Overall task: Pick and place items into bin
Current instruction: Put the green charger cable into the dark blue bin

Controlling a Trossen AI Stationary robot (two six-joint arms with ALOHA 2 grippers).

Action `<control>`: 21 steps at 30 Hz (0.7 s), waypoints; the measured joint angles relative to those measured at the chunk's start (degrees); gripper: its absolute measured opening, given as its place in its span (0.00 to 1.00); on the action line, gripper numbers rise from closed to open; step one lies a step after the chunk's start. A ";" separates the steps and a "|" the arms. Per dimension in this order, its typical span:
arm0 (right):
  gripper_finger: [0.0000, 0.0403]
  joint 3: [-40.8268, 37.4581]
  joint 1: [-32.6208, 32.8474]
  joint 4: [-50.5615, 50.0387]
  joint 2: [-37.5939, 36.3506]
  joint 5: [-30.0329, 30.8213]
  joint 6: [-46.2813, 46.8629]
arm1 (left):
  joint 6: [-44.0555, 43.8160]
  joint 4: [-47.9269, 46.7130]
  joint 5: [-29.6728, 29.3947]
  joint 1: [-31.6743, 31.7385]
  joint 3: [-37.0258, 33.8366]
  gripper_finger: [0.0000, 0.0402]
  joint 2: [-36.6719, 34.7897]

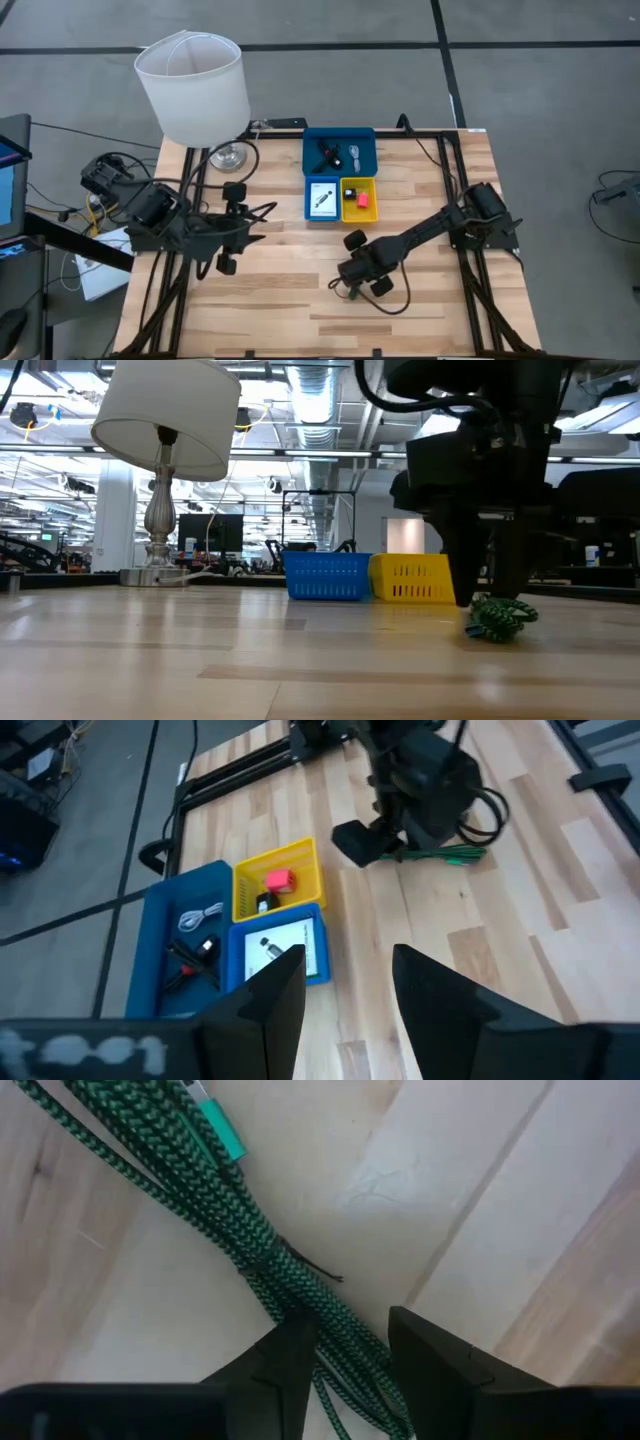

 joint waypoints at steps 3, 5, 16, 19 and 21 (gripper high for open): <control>0.30 0.30 -0.55 -0.07 1.33 -1.01 -0.06 | 0.00 -0.41 -0.45 0.67 0.00 0.36 0.00; 0.27 0.28 -1.11 0.34 1.34 -2.38 -1.02 | 0.00 -1.03 -0.48 1.05 0.00 0.36 0.00; 0.02 1.82 -4.08 1.46 -4.14 -8.09 2.07 | -0.02 -2.16 -0.85 2.36 0.00 0.36 0.00; 0.01 3.36 -3.97 0.96 -5.74 -7.47 2.15 | -0.14 -2.74 -0.85 2.37 0.00 0.36 0.00; 0.01 5.02 -3.95 -0.43 -6.35 -6.45 2.16 | -0.90 -3.34 -0.87 2.37 0.00 0.36 0.00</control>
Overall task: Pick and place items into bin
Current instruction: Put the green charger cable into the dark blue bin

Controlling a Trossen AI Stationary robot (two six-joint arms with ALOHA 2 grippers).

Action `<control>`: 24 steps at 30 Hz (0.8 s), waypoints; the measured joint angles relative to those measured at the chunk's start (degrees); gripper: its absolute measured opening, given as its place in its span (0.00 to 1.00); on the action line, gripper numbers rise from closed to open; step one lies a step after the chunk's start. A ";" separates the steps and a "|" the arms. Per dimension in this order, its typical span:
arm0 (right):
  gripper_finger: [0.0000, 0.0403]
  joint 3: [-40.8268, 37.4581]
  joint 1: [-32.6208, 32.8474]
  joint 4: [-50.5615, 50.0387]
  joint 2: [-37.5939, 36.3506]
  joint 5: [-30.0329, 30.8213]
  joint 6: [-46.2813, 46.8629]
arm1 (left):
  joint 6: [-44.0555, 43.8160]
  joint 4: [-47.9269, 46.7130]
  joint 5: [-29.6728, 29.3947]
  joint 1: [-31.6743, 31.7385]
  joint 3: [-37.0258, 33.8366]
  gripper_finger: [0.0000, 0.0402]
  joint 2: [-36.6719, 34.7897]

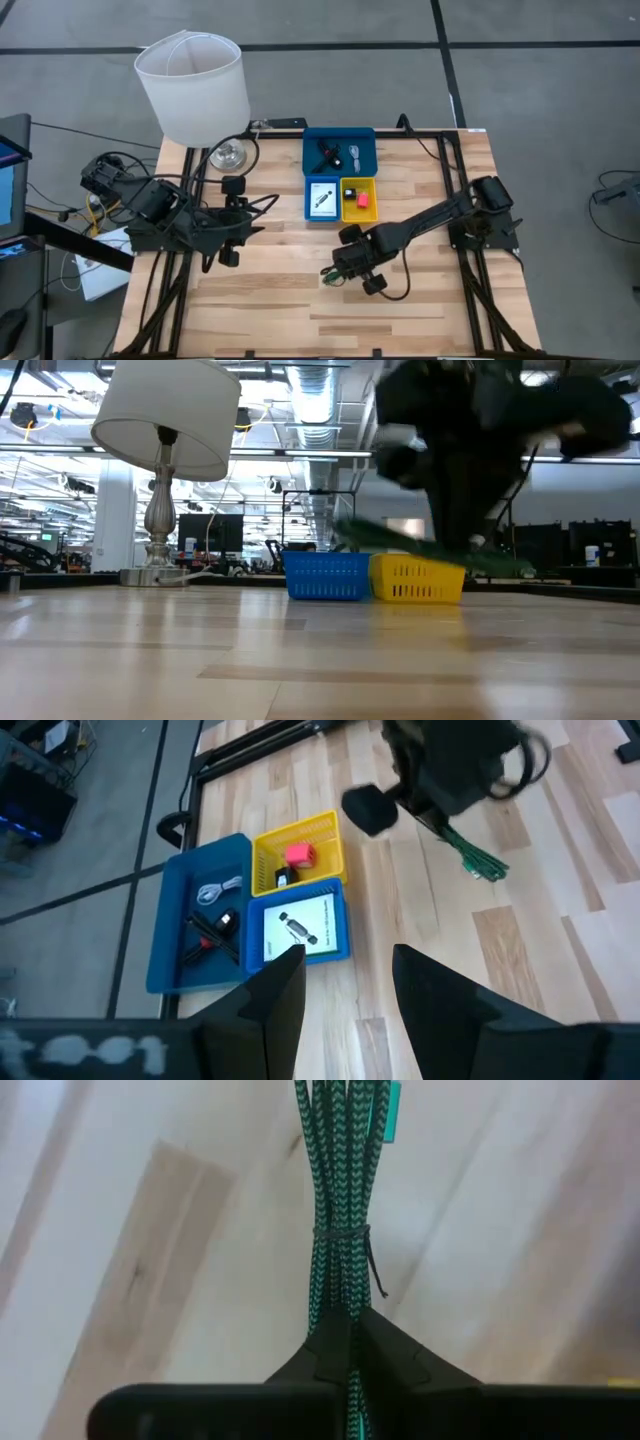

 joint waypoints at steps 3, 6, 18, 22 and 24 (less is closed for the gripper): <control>0.01 3.54 0.38 -3.72 -1.73 5.87 -0.02 | 0.25 -0.40 0.02 0.00 0.00 0.36 0.00; 0.01 7.10 -0.01 -7.93 -3.08 14.53 -1.55 | 0.36 -0.72 0.02 -0.02 0.00 0.36 0.00; 0.00 15.98 -15.14 -11.76 -7.53 30.53 -14.76 | -0.98 -1.44 3.97 -0.02 0.00 0.36 0.00; 0.00 15.98 -23.45 -11.60 -7.45 28.46 -18.99 | -1.18 -1.42 5.42 -0.02 0.00 0.36 0.00; 0.00 16.00 -27.77 -10.30 -6.90 25.87 -20.39 | -1.33 -1.47 5.39 -0.02 0.00 0.36 0.00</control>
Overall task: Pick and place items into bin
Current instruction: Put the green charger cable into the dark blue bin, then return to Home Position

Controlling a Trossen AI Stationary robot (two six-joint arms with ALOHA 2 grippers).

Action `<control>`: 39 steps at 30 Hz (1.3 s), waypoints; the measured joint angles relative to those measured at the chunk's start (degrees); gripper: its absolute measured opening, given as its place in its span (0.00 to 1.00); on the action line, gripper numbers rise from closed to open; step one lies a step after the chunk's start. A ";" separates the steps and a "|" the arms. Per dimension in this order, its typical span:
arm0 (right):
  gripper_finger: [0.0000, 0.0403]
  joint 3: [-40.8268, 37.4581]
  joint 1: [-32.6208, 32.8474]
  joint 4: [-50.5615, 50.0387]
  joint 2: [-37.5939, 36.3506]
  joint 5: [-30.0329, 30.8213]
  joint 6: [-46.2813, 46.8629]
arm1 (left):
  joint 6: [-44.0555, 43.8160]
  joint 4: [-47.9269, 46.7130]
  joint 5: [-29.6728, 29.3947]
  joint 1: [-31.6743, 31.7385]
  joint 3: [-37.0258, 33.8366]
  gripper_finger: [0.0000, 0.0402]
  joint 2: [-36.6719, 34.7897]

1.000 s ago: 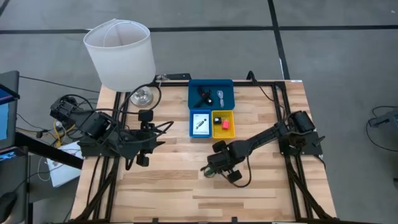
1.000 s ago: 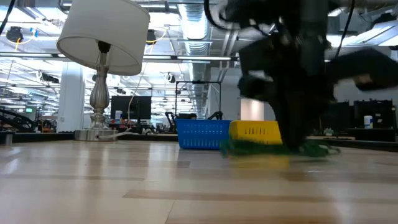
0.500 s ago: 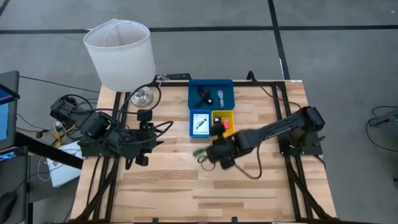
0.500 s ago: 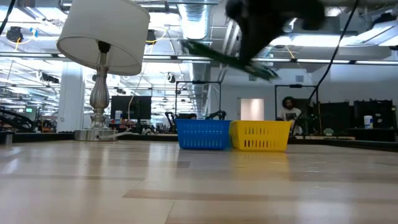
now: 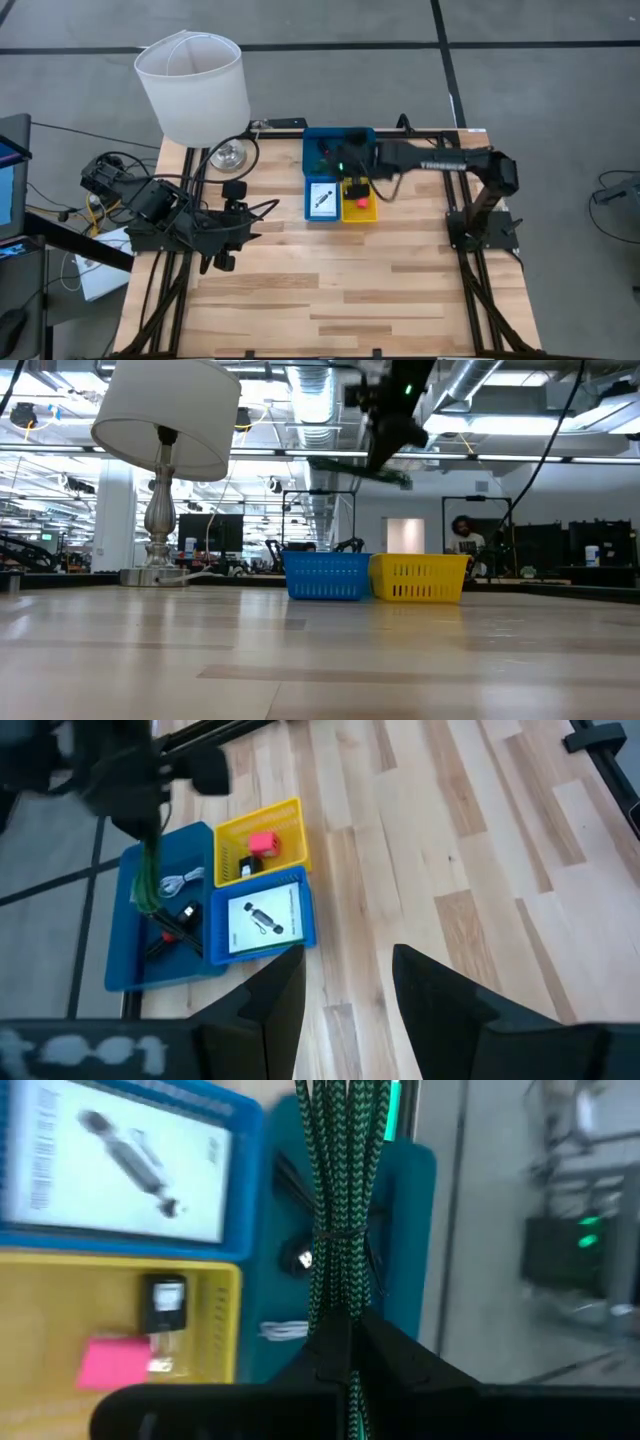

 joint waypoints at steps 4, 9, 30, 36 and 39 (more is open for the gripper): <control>0.00 0.00 -8.31 2.35 0.18 -6.97 -1.03 | 0.11 -0.06 -0.04 0.00 0.00 0.36 0.00; 0.00 -0.06 -15.67 3.93 1.14 -9.54 -0.63 | 0.39 -0.10 -0.69 0.00 0.00 0.36 0.00; 0.12 0.02 -17.88 10.15 4.90 -10.39 3.06 | 2.29 -0.15 -0.86 0.00 0.00 0.36 0.02; 0.12 0.02 -15.88 10.12 4.88 -10.34 11.11 | 3.04 -0.13 -0.63 0.00 0.00 0.36 0.02; 0.12 0.02 -14.54 9.91 4.88 -10.31 14.02 | 0.02 0.22 -0.61 0.00 0.00 0.36 0.02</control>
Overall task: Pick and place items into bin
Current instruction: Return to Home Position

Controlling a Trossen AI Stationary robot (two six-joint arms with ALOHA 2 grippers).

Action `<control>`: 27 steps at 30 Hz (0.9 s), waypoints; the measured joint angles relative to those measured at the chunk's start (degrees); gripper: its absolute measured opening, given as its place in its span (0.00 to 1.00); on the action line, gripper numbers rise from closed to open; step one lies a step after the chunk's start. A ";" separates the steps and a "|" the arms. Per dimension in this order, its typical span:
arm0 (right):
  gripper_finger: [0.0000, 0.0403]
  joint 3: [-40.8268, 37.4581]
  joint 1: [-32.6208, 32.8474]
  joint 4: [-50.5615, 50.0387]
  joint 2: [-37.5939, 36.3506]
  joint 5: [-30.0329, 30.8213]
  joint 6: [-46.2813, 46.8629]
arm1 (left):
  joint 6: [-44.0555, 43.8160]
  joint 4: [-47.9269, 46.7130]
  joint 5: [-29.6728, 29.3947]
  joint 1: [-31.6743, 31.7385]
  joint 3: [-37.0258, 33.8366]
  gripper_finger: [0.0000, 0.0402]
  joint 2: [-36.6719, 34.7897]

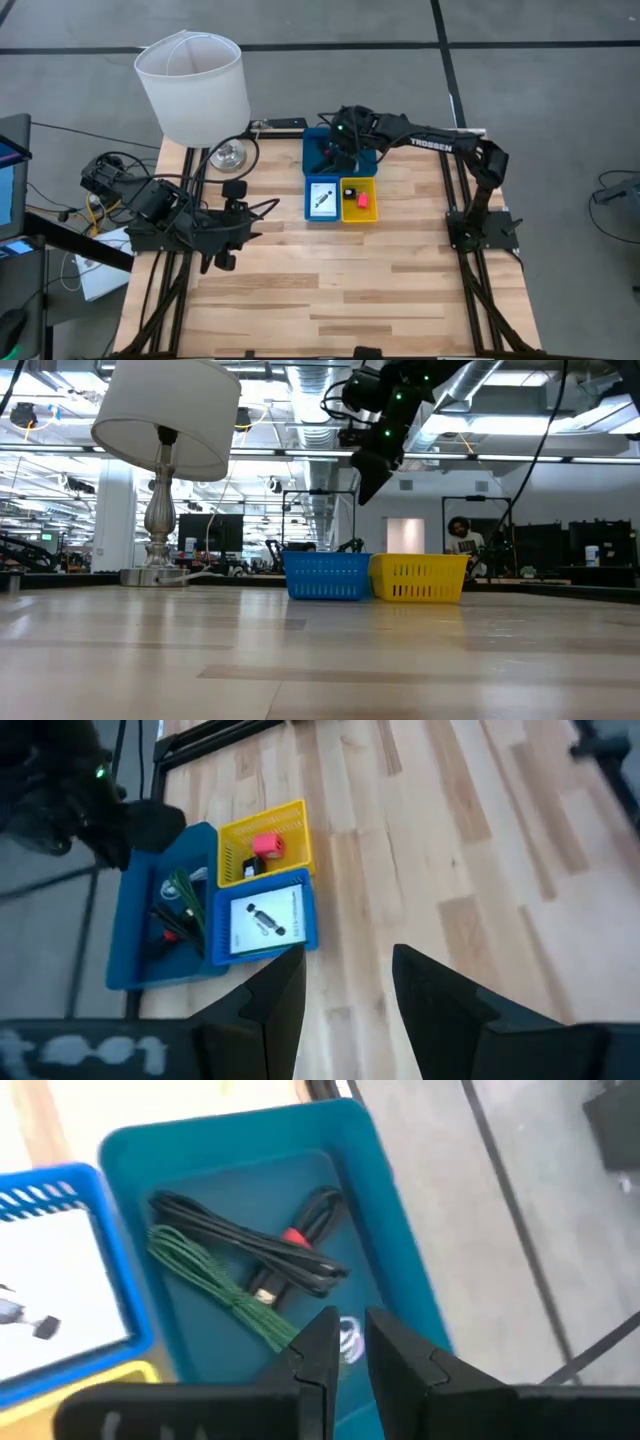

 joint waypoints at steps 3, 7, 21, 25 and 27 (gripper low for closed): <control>0.12 0.00 1.80 -1.76 0.00 -0.01 7.41 | -2.81 1.45 0.04 0.24 0.00 0.36 0.00; 0.12 0.00 5.03 -0.69 -0.04 -0.46 11.45 | 2.10 8.15 4.55 1.81 -0.02 0.36 -0.13; 0.12 -0.04 14.83 20.41 -8.39 -36.99 7.40 | 14.55 31.22 32.37 20.82 -2.56 0.36 -13.99; 0.12 -0.04 16.62 20.26 -13.91 -41.12 5.87 | 13.59 34.58 32.72 25.31 -10.28 0.36 -20.02; 0.12 -0.04 17.46 20.32 -17.28 -41.56 4.72 | 12.68 37.36 32.72 27.03 -15.25 0.36 -23.64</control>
